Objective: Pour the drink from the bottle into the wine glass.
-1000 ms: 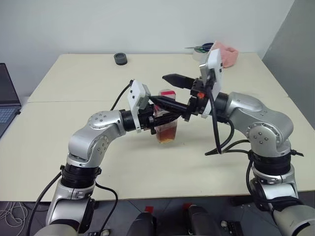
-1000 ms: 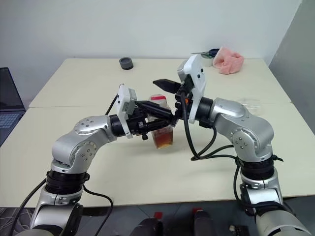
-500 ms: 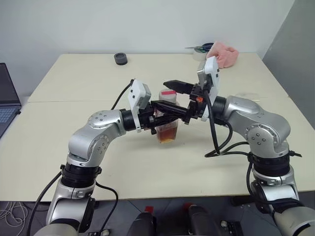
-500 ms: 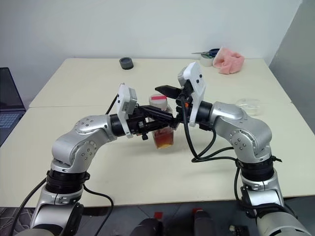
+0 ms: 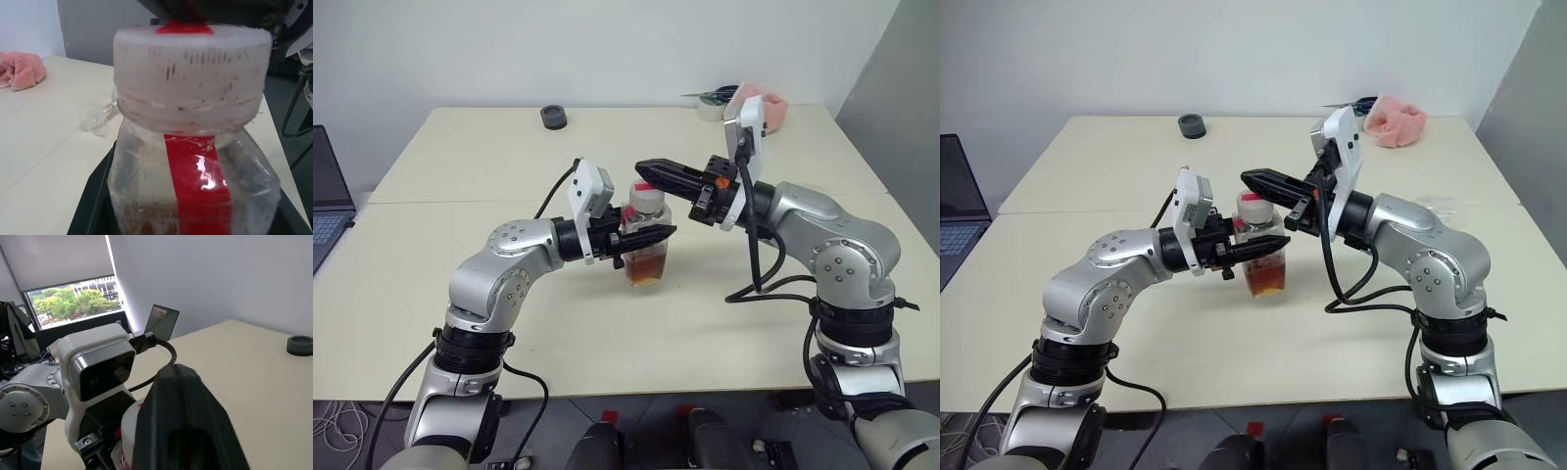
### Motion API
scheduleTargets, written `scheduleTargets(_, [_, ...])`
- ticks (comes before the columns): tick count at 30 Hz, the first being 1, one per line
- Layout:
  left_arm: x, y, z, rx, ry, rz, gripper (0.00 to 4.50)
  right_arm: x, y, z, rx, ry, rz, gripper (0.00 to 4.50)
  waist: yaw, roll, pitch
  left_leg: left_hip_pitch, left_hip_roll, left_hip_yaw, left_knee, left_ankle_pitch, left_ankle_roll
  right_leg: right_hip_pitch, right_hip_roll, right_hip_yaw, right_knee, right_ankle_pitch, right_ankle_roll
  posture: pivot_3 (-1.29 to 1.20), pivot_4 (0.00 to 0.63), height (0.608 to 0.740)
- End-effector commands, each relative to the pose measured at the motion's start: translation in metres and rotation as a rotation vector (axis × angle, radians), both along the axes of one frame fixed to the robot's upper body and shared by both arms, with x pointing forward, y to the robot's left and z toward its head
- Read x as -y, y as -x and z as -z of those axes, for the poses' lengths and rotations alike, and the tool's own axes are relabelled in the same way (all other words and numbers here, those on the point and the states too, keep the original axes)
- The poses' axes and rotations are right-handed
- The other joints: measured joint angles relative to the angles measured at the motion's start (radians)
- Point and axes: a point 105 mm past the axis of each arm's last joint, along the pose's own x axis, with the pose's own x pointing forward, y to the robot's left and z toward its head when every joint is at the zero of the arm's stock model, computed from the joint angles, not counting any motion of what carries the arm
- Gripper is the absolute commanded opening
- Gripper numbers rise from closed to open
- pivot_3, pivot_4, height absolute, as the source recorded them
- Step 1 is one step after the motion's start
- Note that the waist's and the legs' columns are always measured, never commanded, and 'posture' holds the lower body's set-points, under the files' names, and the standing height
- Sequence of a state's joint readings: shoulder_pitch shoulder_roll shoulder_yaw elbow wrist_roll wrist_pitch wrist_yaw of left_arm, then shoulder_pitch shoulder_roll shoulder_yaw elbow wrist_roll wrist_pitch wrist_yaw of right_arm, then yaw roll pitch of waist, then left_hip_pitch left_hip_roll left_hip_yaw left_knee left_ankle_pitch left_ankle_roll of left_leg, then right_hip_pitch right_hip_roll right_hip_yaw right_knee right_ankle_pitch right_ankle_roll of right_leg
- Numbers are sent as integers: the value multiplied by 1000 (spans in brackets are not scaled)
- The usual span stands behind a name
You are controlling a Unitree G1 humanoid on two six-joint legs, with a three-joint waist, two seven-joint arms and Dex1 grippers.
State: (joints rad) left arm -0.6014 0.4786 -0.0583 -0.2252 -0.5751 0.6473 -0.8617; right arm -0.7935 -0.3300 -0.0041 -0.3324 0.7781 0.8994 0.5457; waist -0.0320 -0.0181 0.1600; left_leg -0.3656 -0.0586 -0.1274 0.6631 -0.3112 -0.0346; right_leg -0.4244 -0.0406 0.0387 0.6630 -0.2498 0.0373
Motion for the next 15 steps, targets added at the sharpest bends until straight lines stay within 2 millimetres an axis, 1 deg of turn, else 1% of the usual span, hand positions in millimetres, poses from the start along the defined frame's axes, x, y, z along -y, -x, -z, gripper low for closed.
scheduleTargets(1, [2,5,-23,92,23,18,1794,-3,8,-5,30,-7,-37,40,0,0,0,0,0,0,0,0,0,0,0,0,0,0,0,0,150,740])
scheduleTargets(3, [2,5,-23,92,23,18,1794,-2,8,-5,28,-8,-37,40,0,0,0,0,0,0,0,0,0,0,0,0,0,0,0,0,150,740])
scheduleTargets(5, [2,5,-23,93,23,19,1794,-2,9,-5,23,-8,-45,402,0,0,0,0,0,0,0,0,0,0,0,0,0,0,0,0,150,740])
scheduleTargets(7, [2,5,-23,93,24,18,1794,-3,11,-5,26,-2,-59,904,0,0,0,0,0,0,0,0,0,0,0,0,0,0,0,0,150,740])
scheduleTargets(11, [1,5,-23,92,24,17,1794,-3,13,-1,23,12,-71,2353,1,0,0,0,0,0,0,0,0,0,0,0,0,0,0,0,150,740])
scheduleTargets(15, [1,5,-23,91,25,16,1794,-2,8,2,33,35,-31,3793,1,0,0,0,0,0,0,0,0,0,0,0,0,0,0,0,150,740])
